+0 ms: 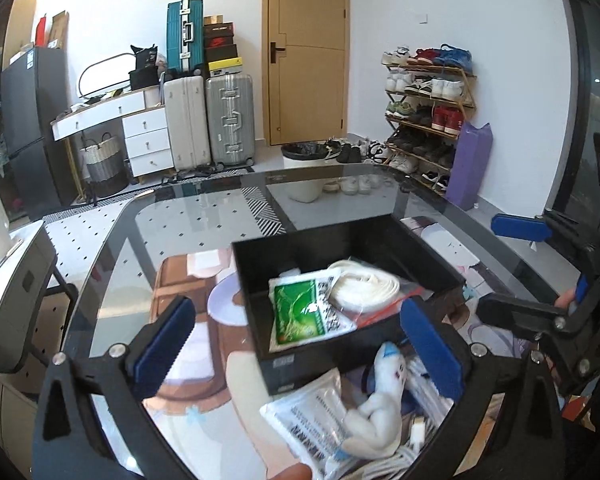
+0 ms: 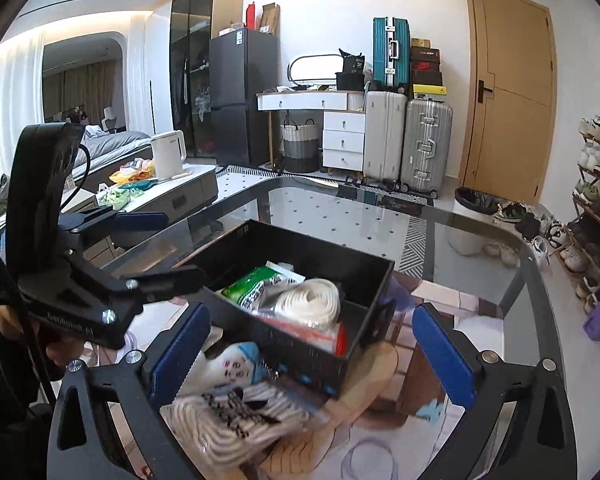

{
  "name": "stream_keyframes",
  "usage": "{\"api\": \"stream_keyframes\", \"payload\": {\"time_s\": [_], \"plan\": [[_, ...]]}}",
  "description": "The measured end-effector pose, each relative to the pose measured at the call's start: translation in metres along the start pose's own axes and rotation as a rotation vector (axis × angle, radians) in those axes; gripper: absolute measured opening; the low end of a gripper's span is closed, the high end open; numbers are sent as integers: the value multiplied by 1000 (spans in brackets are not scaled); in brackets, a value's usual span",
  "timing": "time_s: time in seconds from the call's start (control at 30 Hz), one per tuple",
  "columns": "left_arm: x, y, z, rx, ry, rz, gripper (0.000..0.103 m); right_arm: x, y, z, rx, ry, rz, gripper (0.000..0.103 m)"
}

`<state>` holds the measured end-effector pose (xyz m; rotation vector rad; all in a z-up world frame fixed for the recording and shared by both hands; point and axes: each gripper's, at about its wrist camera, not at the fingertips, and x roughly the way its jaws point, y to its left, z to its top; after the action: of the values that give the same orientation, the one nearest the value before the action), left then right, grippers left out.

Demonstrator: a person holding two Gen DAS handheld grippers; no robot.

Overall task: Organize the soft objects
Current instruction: 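Open the left tool dropping the green packet while the right tool drops the rope bag into the box, then move the right tool down to the clear bag of striped cloth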

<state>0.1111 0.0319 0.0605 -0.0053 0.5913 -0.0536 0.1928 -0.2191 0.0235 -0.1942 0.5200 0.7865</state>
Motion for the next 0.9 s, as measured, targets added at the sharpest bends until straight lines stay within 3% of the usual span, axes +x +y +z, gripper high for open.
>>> {"api": "stream_keyframes", "payload": {"time_s": [0.43,0.9], "plan": [[-16,20,-34,-37,13,48,103,-11,-6,-31,62,34,6,102],[-12,34,-43,-71,45,51,103,-12,-17,-43,84,87,5,102]]}}
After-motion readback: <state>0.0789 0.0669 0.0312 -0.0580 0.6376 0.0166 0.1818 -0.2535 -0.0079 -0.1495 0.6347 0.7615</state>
